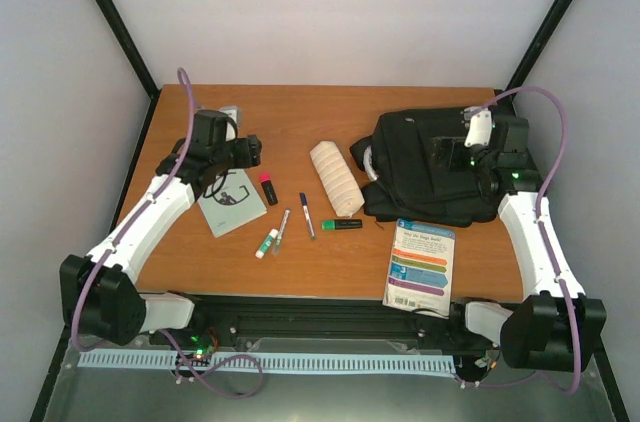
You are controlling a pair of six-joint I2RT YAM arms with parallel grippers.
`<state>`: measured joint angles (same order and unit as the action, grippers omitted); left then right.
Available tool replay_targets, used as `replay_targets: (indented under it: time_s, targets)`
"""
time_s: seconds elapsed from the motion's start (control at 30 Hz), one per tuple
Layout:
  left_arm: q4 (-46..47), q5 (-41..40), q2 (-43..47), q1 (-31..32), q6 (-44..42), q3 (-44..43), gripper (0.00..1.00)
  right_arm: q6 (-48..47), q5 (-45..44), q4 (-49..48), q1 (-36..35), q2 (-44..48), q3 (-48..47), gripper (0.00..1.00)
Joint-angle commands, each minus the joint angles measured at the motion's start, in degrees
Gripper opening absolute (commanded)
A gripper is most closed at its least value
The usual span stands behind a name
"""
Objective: Pack the student bag
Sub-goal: Move the stationery to the center of the board.
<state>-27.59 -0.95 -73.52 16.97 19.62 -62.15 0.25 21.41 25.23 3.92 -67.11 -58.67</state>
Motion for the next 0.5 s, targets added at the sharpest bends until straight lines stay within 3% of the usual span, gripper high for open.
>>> replay_targets:
  time_s: [0.0,0.27,0.47]
  targets:
    - [2.3,5.4,-2.1,2.0,-1.4,-1.7,0.73,-1.2,-0.7,-2.8,-1.1,1.5,3.3,0.98]
    - [1.3,7.6,-8.4,8.2,3.1,-7.0,0.75,-9.0,1.2,-1.6,-1.8,0.8,7.2,1.0]
    - [-1.4,5.0,-16.1,15.6,4.2,-14.4,0.75,-11.8,2.9,-1.4,-2.0,1.8,8.6,1.0]
